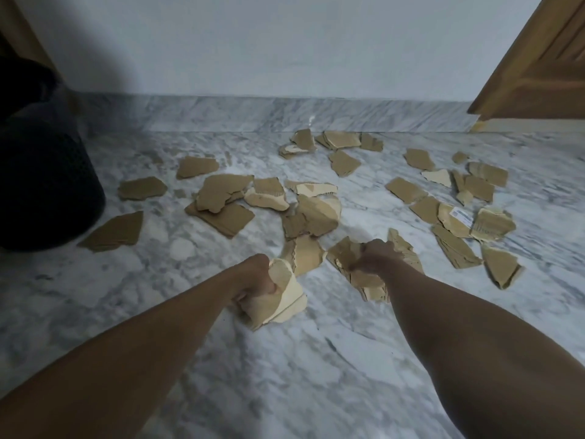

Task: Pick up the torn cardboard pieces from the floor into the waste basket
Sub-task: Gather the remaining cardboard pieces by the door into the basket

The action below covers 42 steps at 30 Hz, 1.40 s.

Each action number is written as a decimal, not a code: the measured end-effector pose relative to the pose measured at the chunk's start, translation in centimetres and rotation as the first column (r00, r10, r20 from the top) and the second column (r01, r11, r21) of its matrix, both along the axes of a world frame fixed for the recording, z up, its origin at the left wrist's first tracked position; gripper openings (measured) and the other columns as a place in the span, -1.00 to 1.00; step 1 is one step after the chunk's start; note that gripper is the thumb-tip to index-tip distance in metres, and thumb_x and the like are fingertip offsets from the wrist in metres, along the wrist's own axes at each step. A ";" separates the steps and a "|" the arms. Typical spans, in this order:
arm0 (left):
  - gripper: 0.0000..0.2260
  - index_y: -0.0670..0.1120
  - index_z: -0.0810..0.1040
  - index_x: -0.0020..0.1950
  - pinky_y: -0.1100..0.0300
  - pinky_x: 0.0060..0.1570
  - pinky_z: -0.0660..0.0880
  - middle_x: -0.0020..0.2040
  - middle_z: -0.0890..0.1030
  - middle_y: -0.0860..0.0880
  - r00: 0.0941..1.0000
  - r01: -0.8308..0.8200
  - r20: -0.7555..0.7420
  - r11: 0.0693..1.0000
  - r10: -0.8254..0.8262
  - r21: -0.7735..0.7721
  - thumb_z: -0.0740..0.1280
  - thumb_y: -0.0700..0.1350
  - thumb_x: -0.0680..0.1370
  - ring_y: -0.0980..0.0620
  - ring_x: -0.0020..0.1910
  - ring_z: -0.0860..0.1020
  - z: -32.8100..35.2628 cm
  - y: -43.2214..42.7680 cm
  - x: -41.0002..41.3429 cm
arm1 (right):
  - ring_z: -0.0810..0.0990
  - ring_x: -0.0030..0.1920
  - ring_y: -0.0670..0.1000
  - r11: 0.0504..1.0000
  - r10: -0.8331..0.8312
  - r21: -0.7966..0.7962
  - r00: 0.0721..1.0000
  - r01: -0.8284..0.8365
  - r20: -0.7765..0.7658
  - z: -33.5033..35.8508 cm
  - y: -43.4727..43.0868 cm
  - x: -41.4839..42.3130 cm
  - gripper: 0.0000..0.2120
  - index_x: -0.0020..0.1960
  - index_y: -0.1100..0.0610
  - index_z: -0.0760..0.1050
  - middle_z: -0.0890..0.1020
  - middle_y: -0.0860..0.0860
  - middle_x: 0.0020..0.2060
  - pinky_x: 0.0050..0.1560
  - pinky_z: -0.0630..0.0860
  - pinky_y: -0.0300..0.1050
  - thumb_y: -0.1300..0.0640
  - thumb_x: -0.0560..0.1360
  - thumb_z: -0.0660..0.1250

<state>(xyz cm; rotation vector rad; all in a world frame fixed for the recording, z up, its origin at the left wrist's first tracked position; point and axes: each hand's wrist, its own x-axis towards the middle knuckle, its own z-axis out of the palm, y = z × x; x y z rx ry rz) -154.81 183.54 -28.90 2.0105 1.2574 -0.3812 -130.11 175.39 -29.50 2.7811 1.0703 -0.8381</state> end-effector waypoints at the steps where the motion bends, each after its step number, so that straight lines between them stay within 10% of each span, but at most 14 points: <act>1: -0.49 -0.27 0.40 0.33 0.08 0.10 0.49 0.24 0.52 -0.18 1.000 0.005 0.002 1.000 -0.005 0.001 0.45 -0.03 0.51 -0.13 0.20 0.52 0.5 0.1 0.3 | 0.34 0.37 0.18 1.000 0.005 -0.018 1.000 -0.005 0.003 -0.3 0.2 0.1 -0.32 0.34 0.09 0.50 0.50 0.05 0.16 0.34 0.39 0.14 -0.17 0.31 0.54; 9: -0.61 -0.06 0.51 0.29 0.09 -0.06 0.55 0.17 0.61 -0.11 0.808 -0.305 0.444 0.919 0.388 -0.249 0.42 -0.21 0.47 -0.03 0.07 0.58 1.2 -0.4 4.6 | 0.31 0.36 0.28 0.992 -0.095 -0.078 0.995 0.097 0.028 -1.9 0.7 0.6 -0.05 0.29 0.01 0.46 0.43 0.13 0.27 0.29 0.27 0.28 -0.35 -0.02 0.52; 14: -0.42 -0.17 0.26 0.49 -0.03 0.24 0.49 0.41 0.40 -0.17 0.857 -0.449 0.245 0.890 0.453 -0.078 0.38 -0.09 0.54 -0.18 0.35 0.42 -1.0 -1.4 6.3 | 0.57 0.12 0.15 0.990 -0.058 0.120 0.985 0.078 -0.164 3.5 0.8 2.3 -0.29 0.38 0.25 0.44 0.56 0.15 0.22 0.02 0.50 -0.10 0.08 0.32 0.61; 19: -0.32 -0.25 0.23 0.47 0.10 0.15 0.48 0.44 0.26 -0.19 0.884 -0.452 0.146 0.891 0.444 0.027 0.46 -0.04 0.49 -0.15 0.35 0.41 -1.6 -1.1 6.3 | 0.54 -0.01 0.12 0.982 -0.037 0.173 0.981 0.071 -0.193 5.9 -0.7 3.5 -0.25 0.41 0.27 0.40 0.52 0.13 0.10 -0.24 0.52 -0.13 0.00 0.35 0.59; 25: -0.19 -0.28 0.12 0.51 0.07 0.24 0.49 0.45 0.33 -0.22 0.860 -0.492 0.120 0.869 0.495 -0.057 0.49 -0.06 0.43 -0.15 0.38 0.41 -1.3 -0.3 7.3 | 0.37 0.37 0.15 0.985 -0.012 0.165 0.978 0.047 -0.206 1.9 -1.4 0.4 -0.18 0.41 0.22 0.38 0.42 0.15 0.31 0.29 0.44 0.00 -0.08 0.29 0.61; 30: -0.33 -0.28 0.10 0.54 -0.05 0.27 0.43 0.46 0.31 -0.25 0.889 -0.426 0.077 0.876 0.452 -0.226 0.38 -0.13 0.56 -0.22 0.42 0.35 -0.9 0.5 7.1 | 0.53 0.21 0.14 0.972 -0.132 0.155 0.958 0.175 -0.254 1.4 0.4 0.1 -0.03 0.40 0.30 0.25 0.52 0.15 0.21 -0.04 0.48 -0.10 0.03 0.19 0.69; 33: -0.36 -0.27 0.22 0.47 -0.11 -0.06 0.49 0.34 0.40 -0.29 0.869 -0.446 0.094 0.851 0.486 -0.275 0.46 -0.18 0.50 -0.31 0.25 0.44 -1.4 1.2 6.1 | 0.57 0.01 0.12 0.977 -0.135 0.126 0.958 0.171 -0.253 1.6 1.1 1.1 -0.25 0.27 0.30 0.45 0.57 0.12 0.04 -0.03 0.54 -0.07 0.02 0.23 0.66; 36: -0.31 -0.28 0.25 0.46 -0.07 0.06 0.54 0.31 0.45 -0.22 0.864 -0.421 0.138 0.846 0.483 -0.328 0.51 -0.16 0.45 -0.20 0.18 0.49 -1.9 1.5 5.1 | 0.62 -0.18 0.10 0.911 -0.291 0.177 0.886 0.372 -0.362 3.1 0.9 3.4 -0.52 0.06 0.22 0.50 0.61 0.11 -0.13 -0.21 0.56 -0.05 0.07 0.28 0.62; 40: -0.33 -0.22 0.27 0.46 0.04 -0.05 0.52 0.29 0.44 -0.18 0.894 -0.365 0.160 0.887 0.418 -0.282 0.50 -0.07 0.45 -0.14 0.15 0.49 -2.1 0.8 5.1 | 0.54 0.18 0.19 0.821 -0.477 0.241 0.853 0.518 -0.210 2.5 0.1 7.6 0.03 0.20 0.16 0.47 0.58 0.13 0.16 0.21 0.50 0.13 -0.21 -0.18 0.66; 42: -0.31 -0.21 0.24 0.47 0.03 0.03 0.53 0.35 0.37 -0.19 0.948 -0.277 0.125 0.953 0.291 -0.121 0.47 -0.01 0.47 -0.16 0.25 0.45 -2.0 0.5 6.1 | 0.38 0.36 0.24 0.883 -0.444 0.135 0.893 0.450 -0.075 1.5 -1.4 6.9 0.06 0.37 0.18 0.36 0.46 0.16 0.30 0.34 0.37 0.16 -0.27 0.00 0.55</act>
